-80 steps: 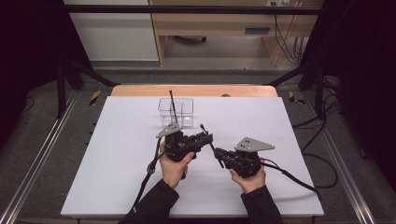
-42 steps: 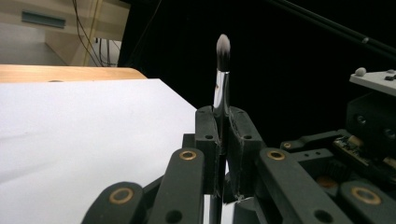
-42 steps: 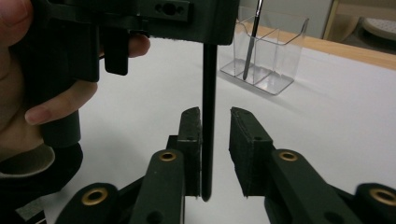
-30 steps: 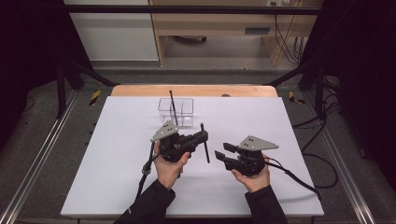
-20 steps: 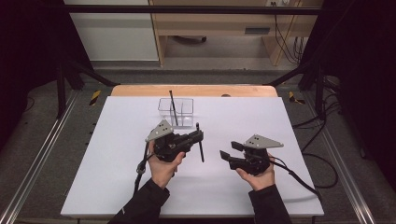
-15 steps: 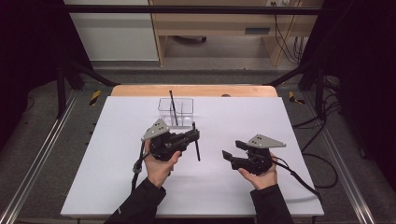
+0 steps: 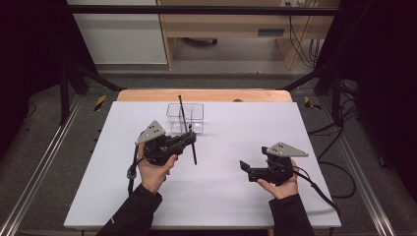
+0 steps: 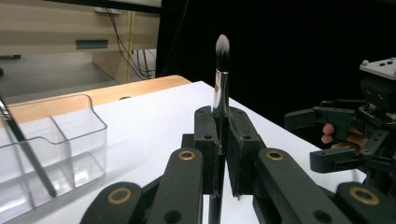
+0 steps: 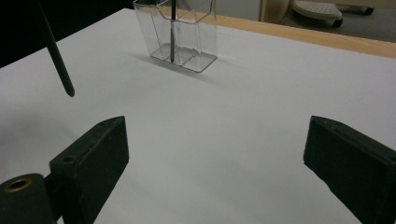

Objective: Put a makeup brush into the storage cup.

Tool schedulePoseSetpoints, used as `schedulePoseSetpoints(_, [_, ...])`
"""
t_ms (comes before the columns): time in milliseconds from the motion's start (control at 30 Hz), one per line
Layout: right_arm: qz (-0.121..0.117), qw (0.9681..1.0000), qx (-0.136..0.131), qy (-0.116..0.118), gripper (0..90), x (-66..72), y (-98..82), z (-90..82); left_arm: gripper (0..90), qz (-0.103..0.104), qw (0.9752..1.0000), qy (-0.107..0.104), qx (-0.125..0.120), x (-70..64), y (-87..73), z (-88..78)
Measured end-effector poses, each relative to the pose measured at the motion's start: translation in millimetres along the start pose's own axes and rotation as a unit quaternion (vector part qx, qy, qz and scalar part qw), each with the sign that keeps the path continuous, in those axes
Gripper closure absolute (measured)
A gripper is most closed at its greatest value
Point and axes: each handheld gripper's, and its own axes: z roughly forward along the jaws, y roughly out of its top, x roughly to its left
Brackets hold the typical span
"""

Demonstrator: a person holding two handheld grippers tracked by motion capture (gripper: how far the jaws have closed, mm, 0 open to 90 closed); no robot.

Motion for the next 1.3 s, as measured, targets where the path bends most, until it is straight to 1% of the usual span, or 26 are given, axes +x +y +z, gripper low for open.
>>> schedulePoseSetpoints(200, [-0.002, 1.0000, -0.001, -0.009, 4.5, -2.2, -2.0, -4.1, 83.0, 0.006, 0.9999, 0.014, -0.003, 7.1, 5.8, -8.6])
schedulePoseSetpoints(267, [0.001, 0.9999, 0.001, -0.015, 4.3, -3.2, -2.7, -5.4, 83.0, 0.009, 0.9997, 0.021, -0.004, 9.9, 8.1, -10.8])
schedulePoseSetpoints(333, [0.006, 0.9999, 0.000, -0.016, 4.2, -4.9, -4.3, -6.7, 83.0, 0.012, 0.9995, 0.029, -0.002, 12.9, 10.6, -12.7])
schedulePoseSetpoints(433, [0.011, 0.9998, 0.000, -0.018, 3.9, -7.4, -7.4, -7.6, 83.0, 0.017, 0.9992, 0.035, 0.000, 15.8, 12.9, -13.8])
schedulePoseSetpoints(567, [0.011, 0.9997, -0.002, -0.020, 3.6, -9.4, -11.0, -8.7, 83.0, 0.018, 0.9990, 0.040, 0.001, 20.1, 17.1, -14.0])
schedulePoseSetpoints(633, [0.013, 0.9997, 0.000, -0.020, 3.8, -10.7, -12.4, -9.5, 83.0, 0.019, 0.9989, 0.044, 0.001, 21.7, 18.8, -13.5])
schedulePoseSetpoints(733, [0.011, 0.9997, -0.003, -0.021, 3.7, -12.1, -14.3, -11.4, 82.9, 0.020, 0.9987, 0.046, 0.003, 24.0, 20.3, -12.5])
schedulePoseSetpoints(900, [0.017, 0.9995, -0.012, -0.021, 3.9, -13.9, -15.8, -15.3, 83.0, 0.023, 0.9984, 0.051, 0.004, 27.1, 23.1, -10.1])
schedulePoseSetpoints(1067, [0.019, 0.9995, -0.009, -0.023, 4.1, -15.2, -16.9, -15.5, 83.0, 0.028, 0.9978, 0.060, 0.007, 30.7, 28.3, -6.1])
schedulePoseSetpoints(1167, [0.019, 0.9996, -0.008, -0.021, 4.3, -15.3, -17.2, -15.0, 83.0, 0.028, 0.9978, 0.061, 0.006, 32.8, 31.0, -3.4])
schedulePoseSetpoints(1300, [0.019, 0.9996, -0.011, -0.020, 4.4, -15.3, -17.3, -15.2, 83.0, 0.031, 0.9975, 0.063, 0.011, 36.1, 35.5, 2.1])
